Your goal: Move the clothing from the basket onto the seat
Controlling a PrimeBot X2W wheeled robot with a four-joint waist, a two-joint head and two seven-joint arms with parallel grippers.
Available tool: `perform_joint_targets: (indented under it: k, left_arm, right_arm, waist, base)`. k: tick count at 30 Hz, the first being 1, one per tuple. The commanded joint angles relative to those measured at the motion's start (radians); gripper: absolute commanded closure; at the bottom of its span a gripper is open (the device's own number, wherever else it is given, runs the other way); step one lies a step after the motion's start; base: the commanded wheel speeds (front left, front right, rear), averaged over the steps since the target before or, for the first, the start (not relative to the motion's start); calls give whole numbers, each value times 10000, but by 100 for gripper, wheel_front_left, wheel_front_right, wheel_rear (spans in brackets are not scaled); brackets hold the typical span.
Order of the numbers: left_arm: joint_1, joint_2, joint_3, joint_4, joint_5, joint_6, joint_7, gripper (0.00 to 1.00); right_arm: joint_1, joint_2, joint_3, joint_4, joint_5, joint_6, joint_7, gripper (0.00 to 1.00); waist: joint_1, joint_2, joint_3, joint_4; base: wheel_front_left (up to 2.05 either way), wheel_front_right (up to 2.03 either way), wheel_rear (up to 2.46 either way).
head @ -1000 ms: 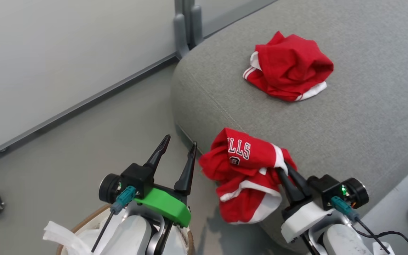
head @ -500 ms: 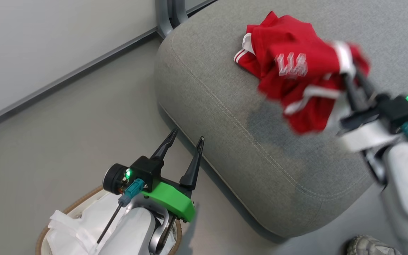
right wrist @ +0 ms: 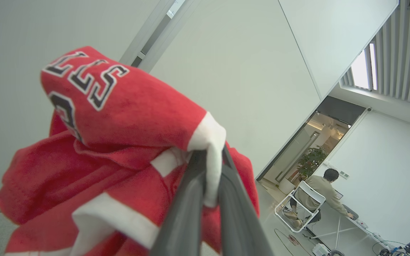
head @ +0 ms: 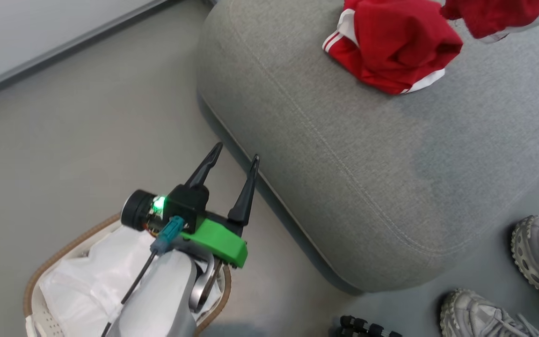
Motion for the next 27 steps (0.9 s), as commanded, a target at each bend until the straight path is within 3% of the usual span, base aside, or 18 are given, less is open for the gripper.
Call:
perform_joint_targets:
  k: [1,7,21,22,23,24,27]
  left_arm:
    - [-341,78,-19,-66,148,-44,7,0]
    - [-877,281,-242,-115,224,-46,7,0]
    - [-1484,457,-658,-73,187,-46,7,0]
    - [-1484,430,-630,-119,166,-46,7,0]
    - [-1452,390,-618,-147,147,-46,7,0]
    - [-1413,353,-627,-177,135,-46,7,0]
    - [-1169,301,-809,-194,60,-46,7,0]
  right_arm:
    - [-267,-189,-195,273,-81,-14,-1,100]
    - [-346,-198,-996,1348,-404,-14,-1,100]
    - [1385,1437,-1969,3140,-58,-14,-1,100]
    - [1512,1462,-1967,3195,-13,-14,-1,96]
    - [1627,1454,-2016,3184,43,-14,-1,59]
    - [1731,1427,-2053,3117,84,-14,-1,4]
    - [2117,1423,-2078,2965,180,-14,-1,0]
  waist:
    - [0,-1,784,487]
    - [0,-1,1735,948]
    - [0,-1,2426,1387]
    - [0,-1,2379,1395]
    - [0,-1,2294,1407]
    - [0,-1,2227,1413]
    - [0,-1,1869,1406]
  base:
    - [0,0,0]
    - [0,0,0]
    - [0,0,0]
    - [0,0,0]
    - [0,0,0]
    - [0,0,0]
    - [0,0,0]
